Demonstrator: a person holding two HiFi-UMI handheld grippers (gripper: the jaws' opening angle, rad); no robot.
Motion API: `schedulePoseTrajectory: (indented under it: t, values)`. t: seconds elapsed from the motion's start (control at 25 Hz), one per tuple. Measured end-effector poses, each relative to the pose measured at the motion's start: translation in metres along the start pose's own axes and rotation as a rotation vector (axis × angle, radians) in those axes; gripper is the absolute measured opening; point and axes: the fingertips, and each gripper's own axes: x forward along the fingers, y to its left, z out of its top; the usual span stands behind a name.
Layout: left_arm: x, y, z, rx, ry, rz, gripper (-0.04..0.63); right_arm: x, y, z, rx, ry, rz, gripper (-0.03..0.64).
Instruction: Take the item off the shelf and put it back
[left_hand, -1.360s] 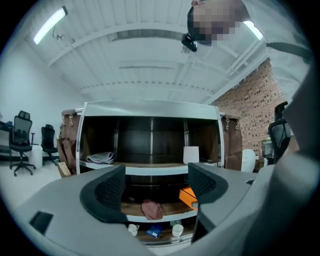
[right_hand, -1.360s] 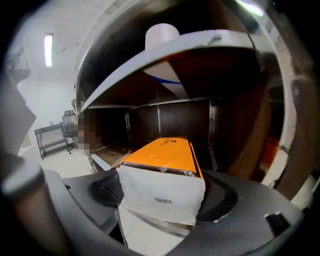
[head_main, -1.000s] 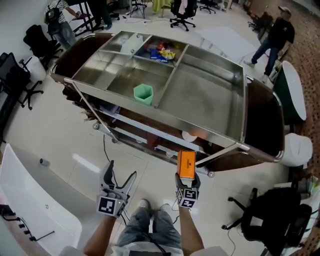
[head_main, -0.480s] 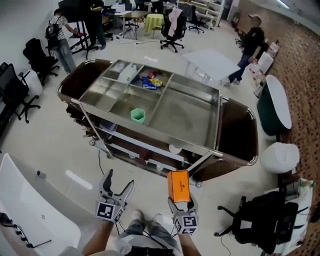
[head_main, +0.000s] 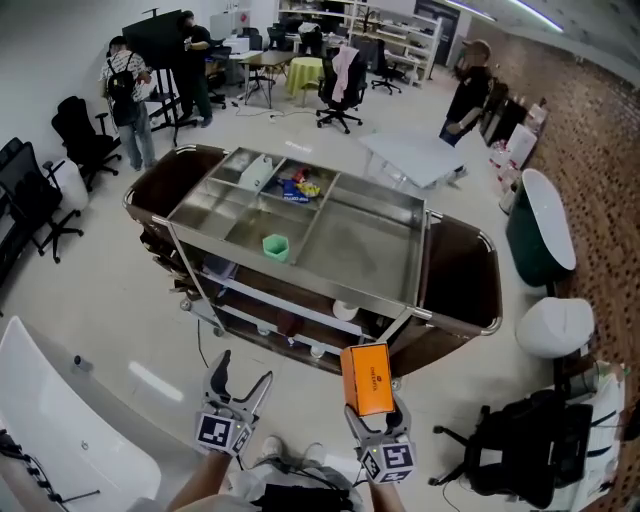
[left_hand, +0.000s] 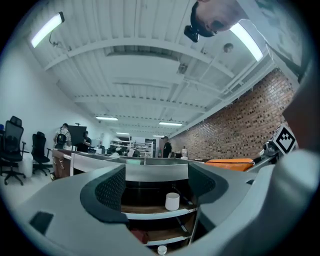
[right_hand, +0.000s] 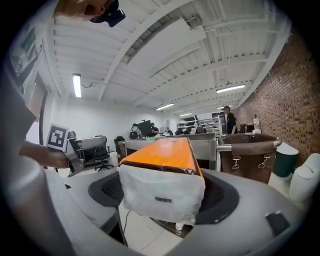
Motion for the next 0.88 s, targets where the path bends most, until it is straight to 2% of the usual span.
schedulePoseTrajectory:
  t: [0.2, 0.28, 0.48, 0.72, 0.88]
  values:
    - [0.004, -0.019, 0.015, 0.035, -0.012, -0.043, 0.367, -0.003, -0.002, 0.010, -0.019, -0.029, 0.000, 0.423]
    - [0.004, -0.027, 0.023, 0.013, -0.001, -0.048, 0.365, -0.003, 0.002, 0.012, -0.031, -0.035, 0.010, 0.423]
    - [-0.003, -0.017, 0.010, 0.024, -0.029, -0.020, 0.364, 0.000, 0.013, 0.005, -0.047, -0.017, 0.040, 0.423]
    - [-0.021, -0.004, 0.004, 0.015, -0.013, 0.026, 0.356, 0.024, 0.033, -0.020, -0.060, 0.014, 0.093, 0.423]
    - [-0.031, 0.006, 0.017, -0.028, 0.005, 0.067, 0.353, 0.059, 0.049, -0.041, -0.072, 0.026, 0.127, 0.423]
